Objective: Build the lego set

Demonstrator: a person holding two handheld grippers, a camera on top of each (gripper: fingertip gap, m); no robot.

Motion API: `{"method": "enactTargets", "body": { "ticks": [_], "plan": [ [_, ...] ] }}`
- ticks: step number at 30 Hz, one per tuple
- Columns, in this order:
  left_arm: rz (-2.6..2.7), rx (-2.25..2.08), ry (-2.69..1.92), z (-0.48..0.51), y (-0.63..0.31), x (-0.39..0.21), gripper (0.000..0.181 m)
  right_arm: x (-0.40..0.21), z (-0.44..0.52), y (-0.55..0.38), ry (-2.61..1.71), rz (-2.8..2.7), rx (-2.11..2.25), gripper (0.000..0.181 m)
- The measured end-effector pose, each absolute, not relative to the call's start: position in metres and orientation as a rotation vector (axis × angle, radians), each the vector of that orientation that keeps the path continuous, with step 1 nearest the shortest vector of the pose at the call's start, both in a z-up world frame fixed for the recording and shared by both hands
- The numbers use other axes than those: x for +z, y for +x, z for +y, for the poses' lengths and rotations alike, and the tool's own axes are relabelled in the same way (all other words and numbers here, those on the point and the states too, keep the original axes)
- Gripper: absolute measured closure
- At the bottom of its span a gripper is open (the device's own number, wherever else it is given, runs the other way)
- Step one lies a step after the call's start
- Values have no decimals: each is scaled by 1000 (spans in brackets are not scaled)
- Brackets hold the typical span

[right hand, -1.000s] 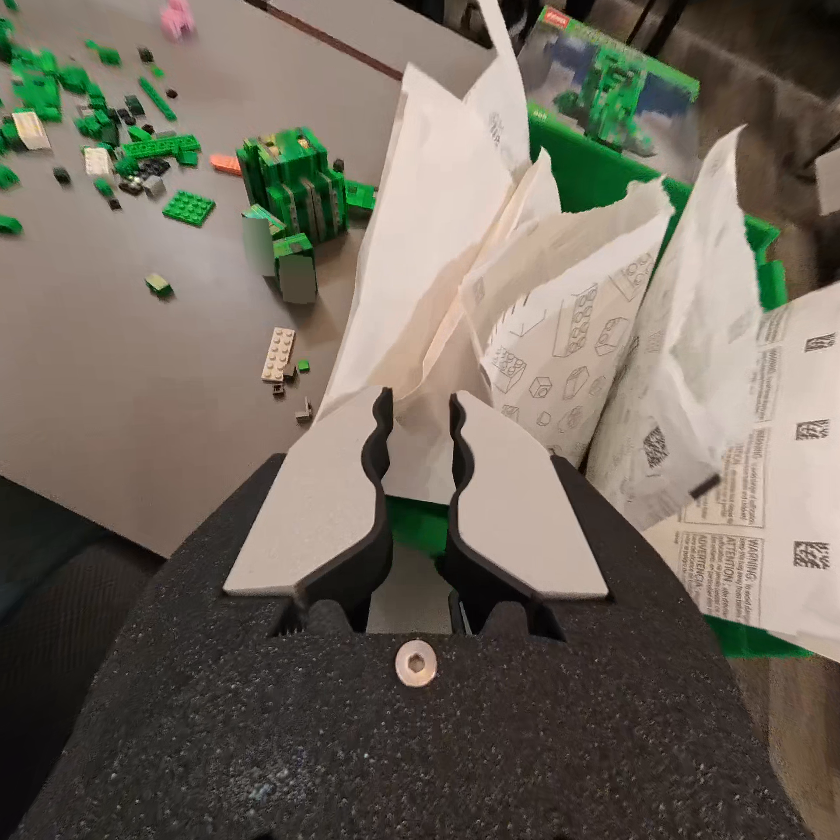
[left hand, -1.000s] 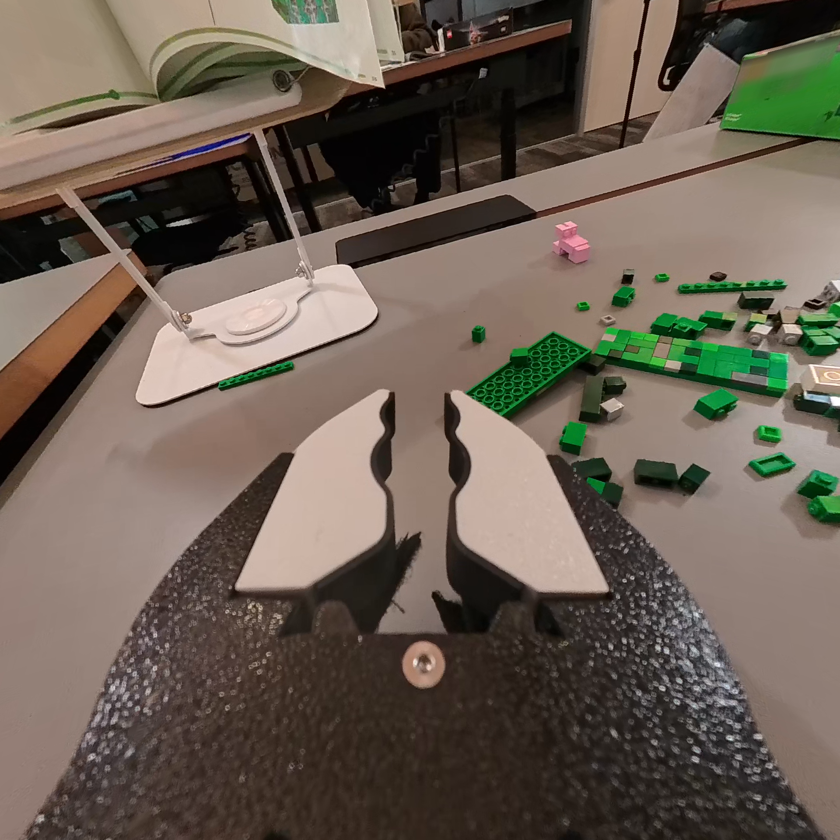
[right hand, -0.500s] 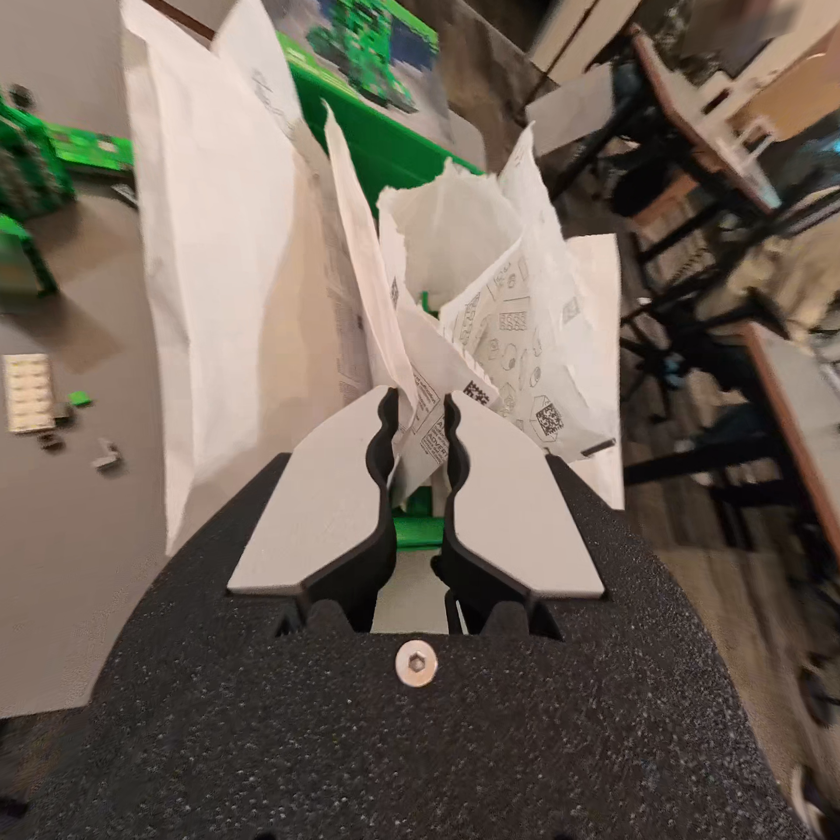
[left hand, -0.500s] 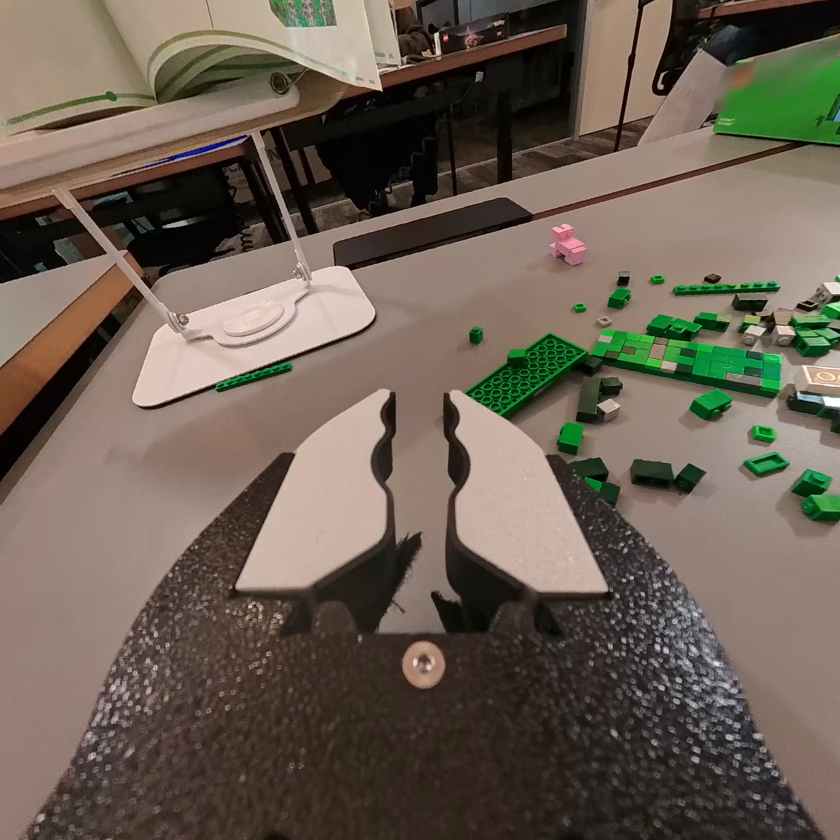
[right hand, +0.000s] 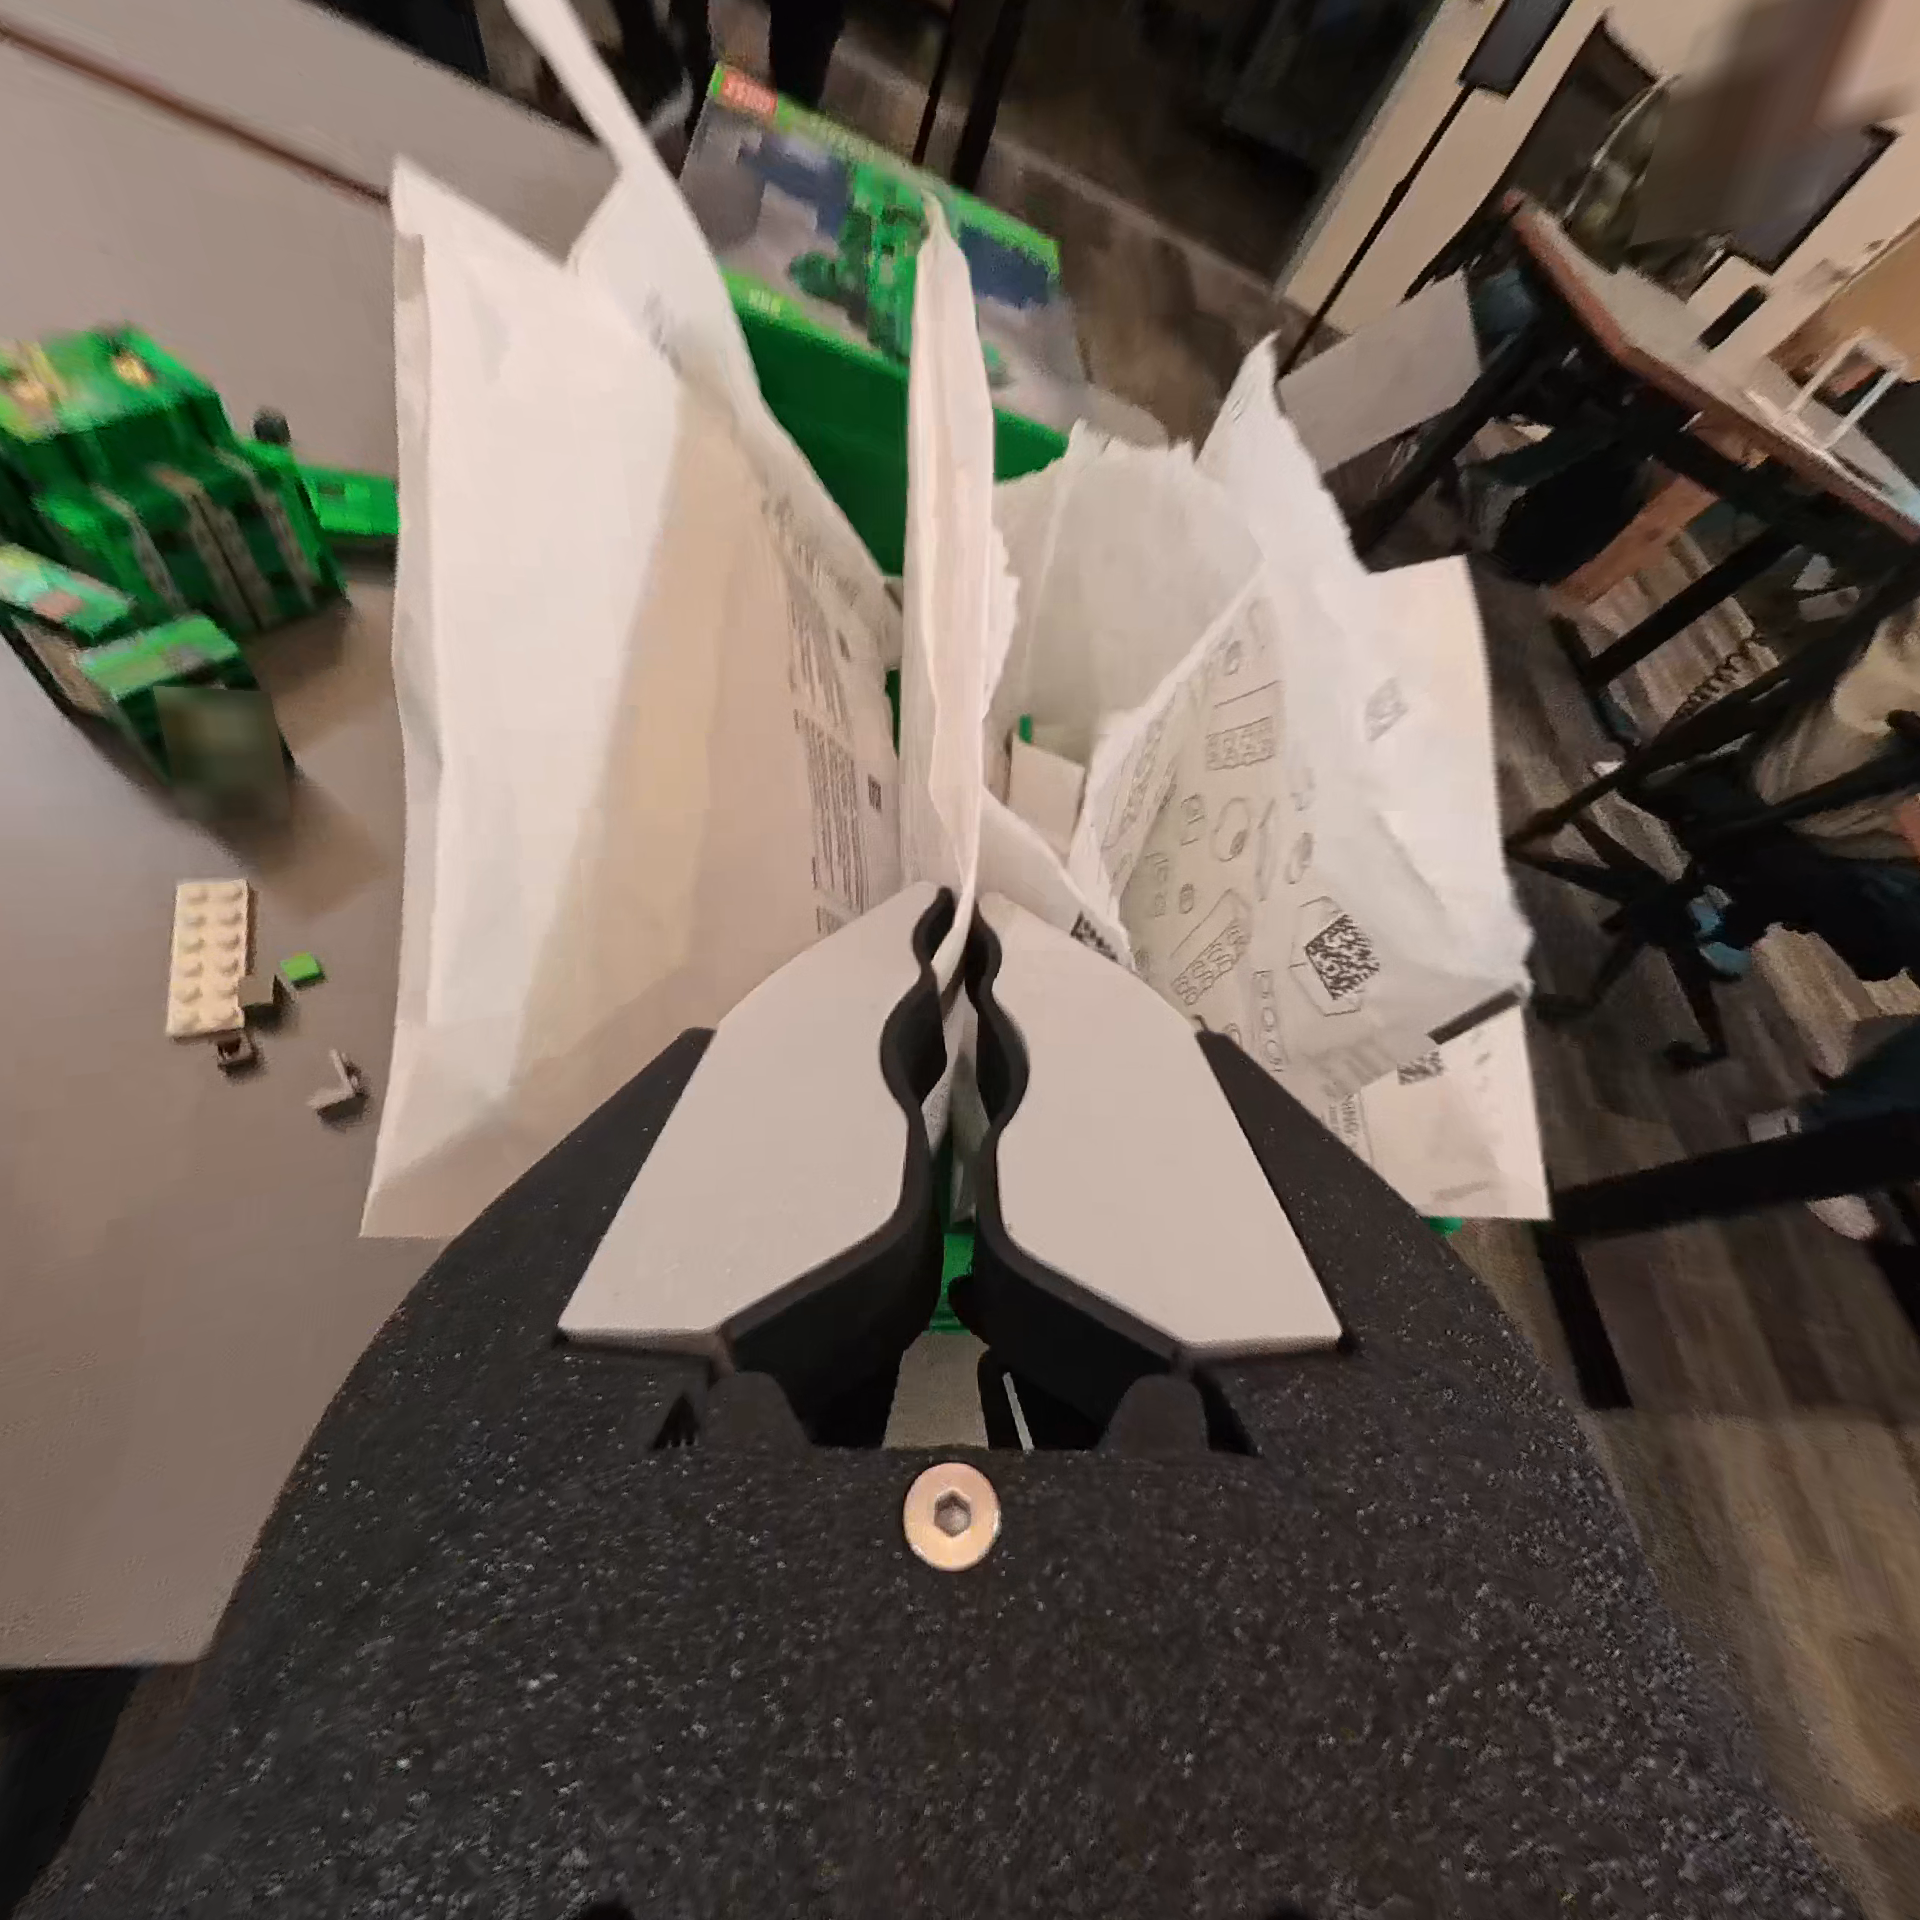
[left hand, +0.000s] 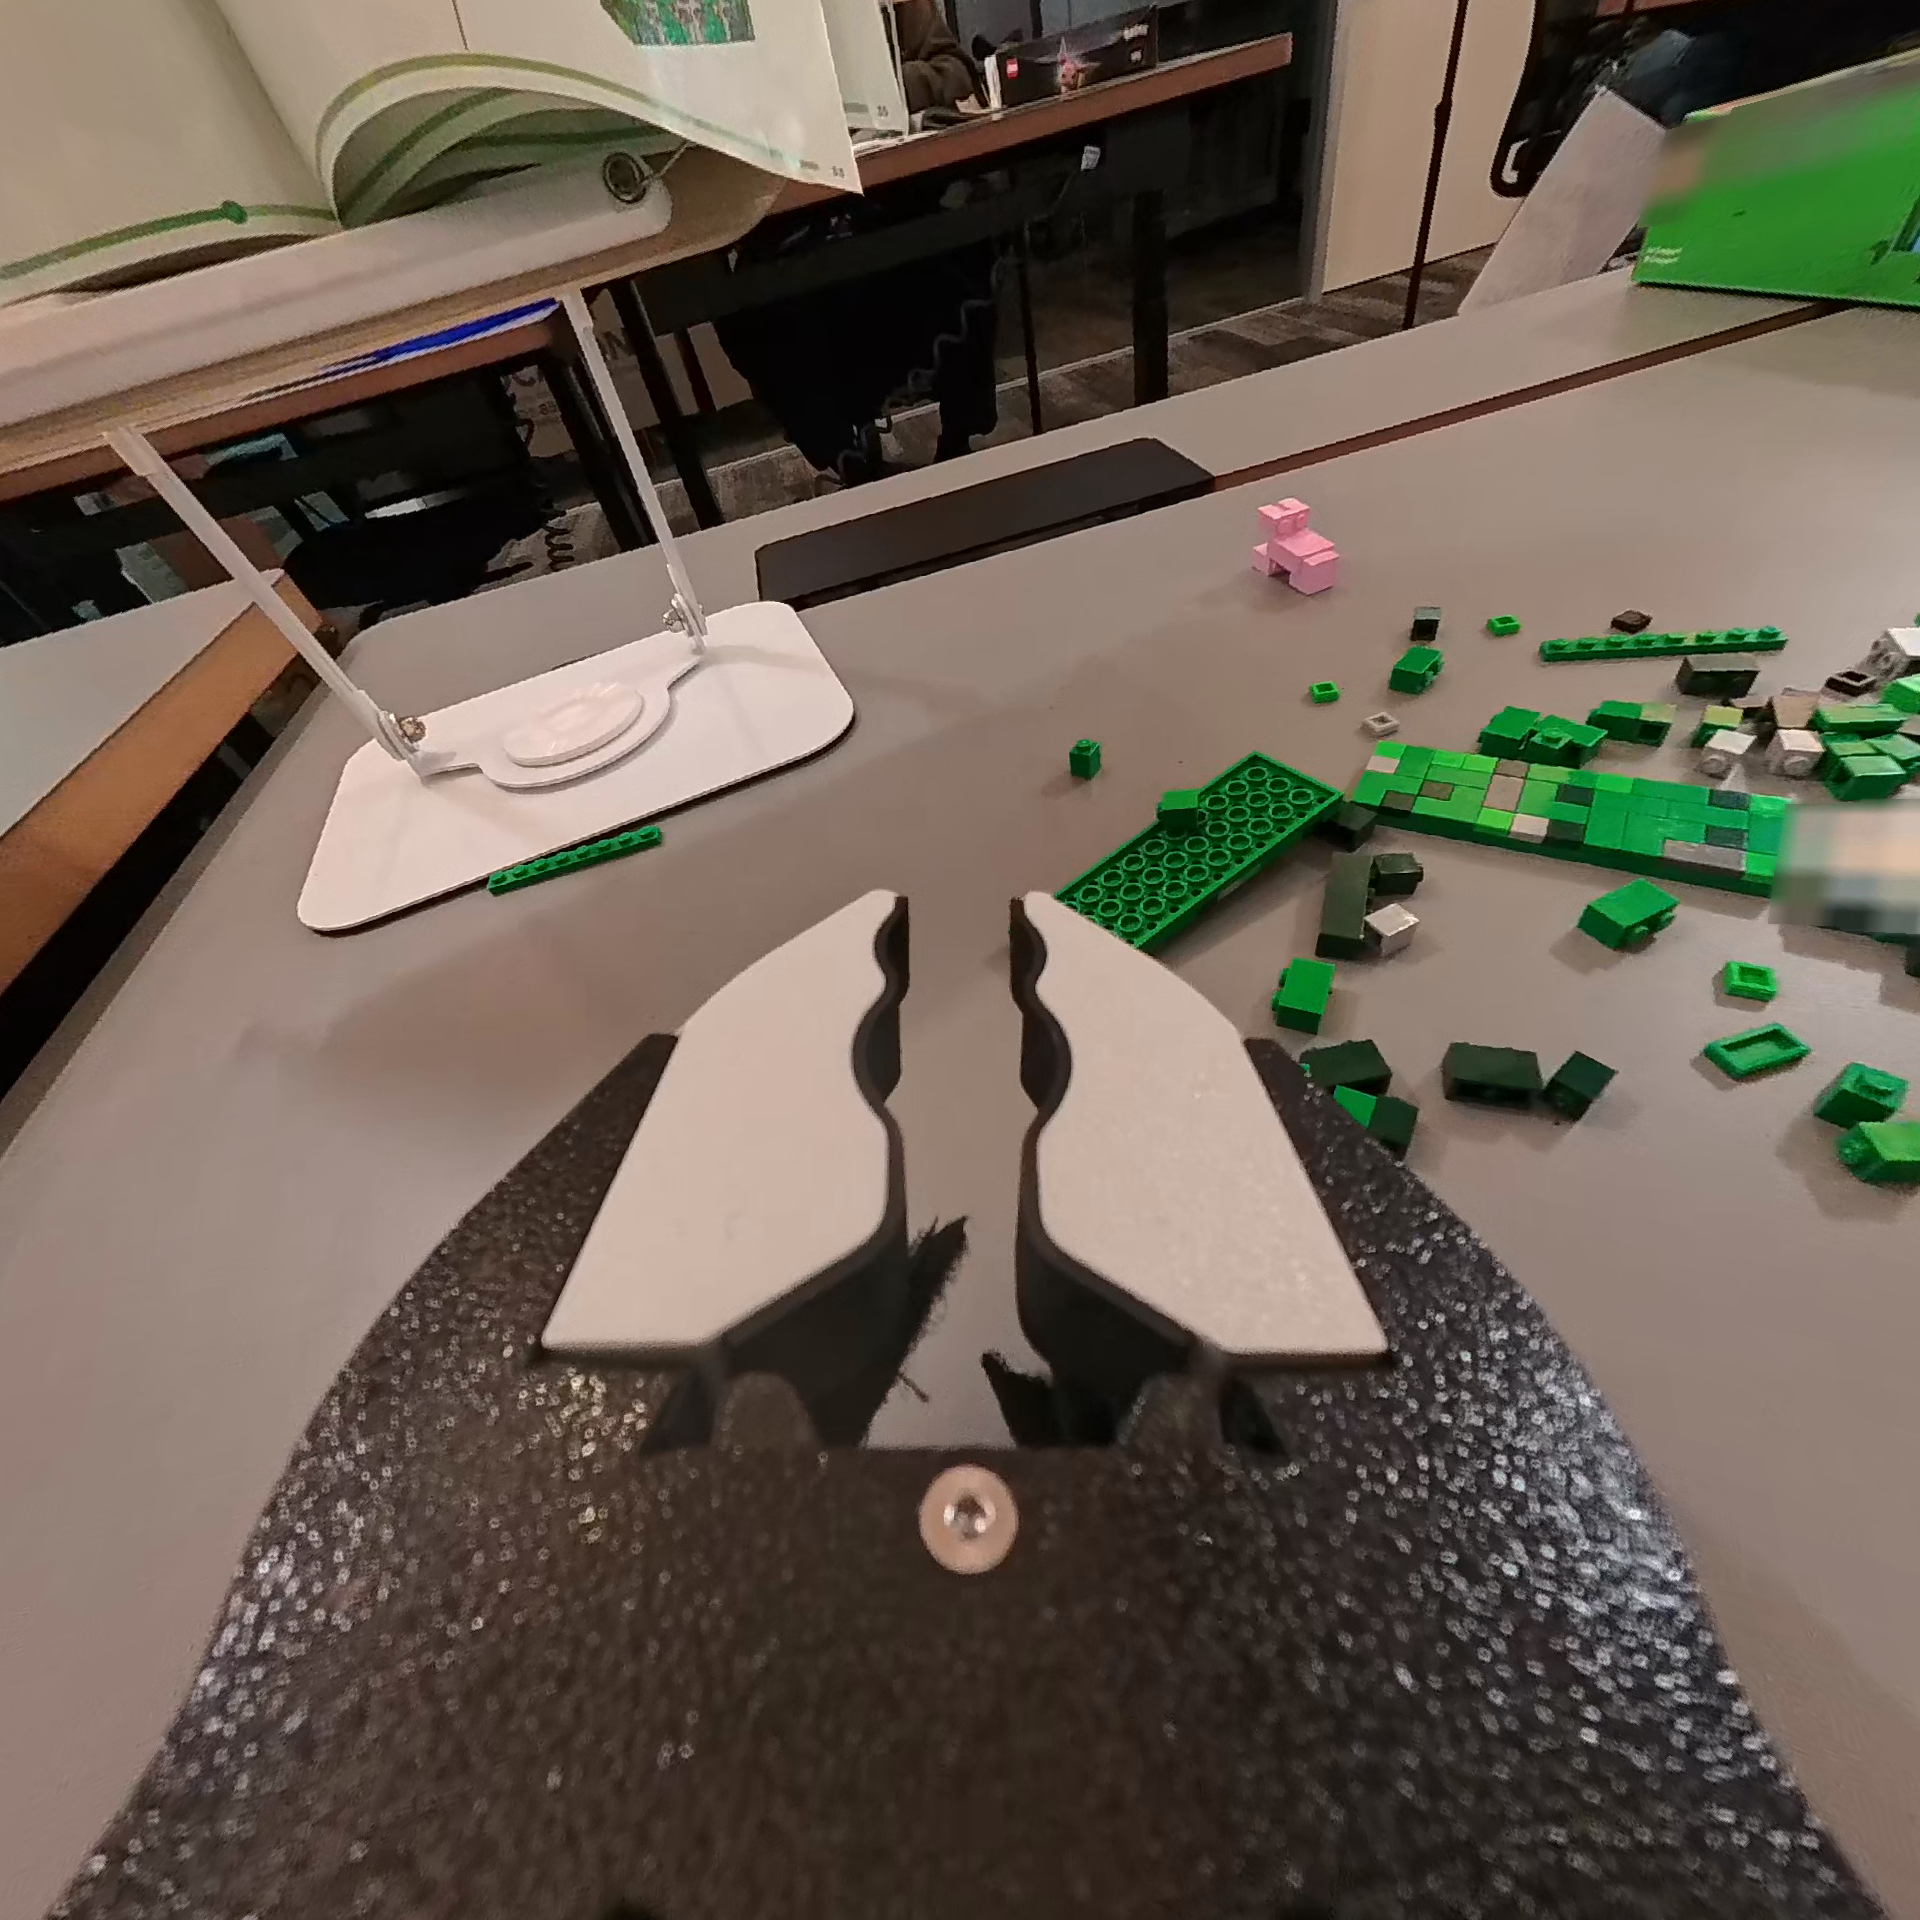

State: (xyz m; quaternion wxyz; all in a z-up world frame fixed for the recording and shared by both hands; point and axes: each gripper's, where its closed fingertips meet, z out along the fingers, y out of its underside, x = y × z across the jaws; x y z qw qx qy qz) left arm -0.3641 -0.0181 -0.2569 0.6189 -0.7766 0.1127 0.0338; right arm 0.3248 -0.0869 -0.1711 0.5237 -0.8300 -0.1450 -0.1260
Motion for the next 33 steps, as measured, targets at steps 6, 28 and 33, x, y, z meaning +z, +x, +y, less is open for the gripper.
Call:
{"method": "enactTargets", "body": {
  "ticks": [6,28,33],
  "plan": [
    [271,84,-1793,-17,-363,-258,164,-166,-89,329,-1958,-319,-291,181],
    [267,70,-1796,-17,-363,-258,165,-164,-118,280,-1838,-712,-115,149],
    [271,71,-1802,-16,-363,-259,165,-164,-141,239,-1739,-912,-9,130]
  ]
}}
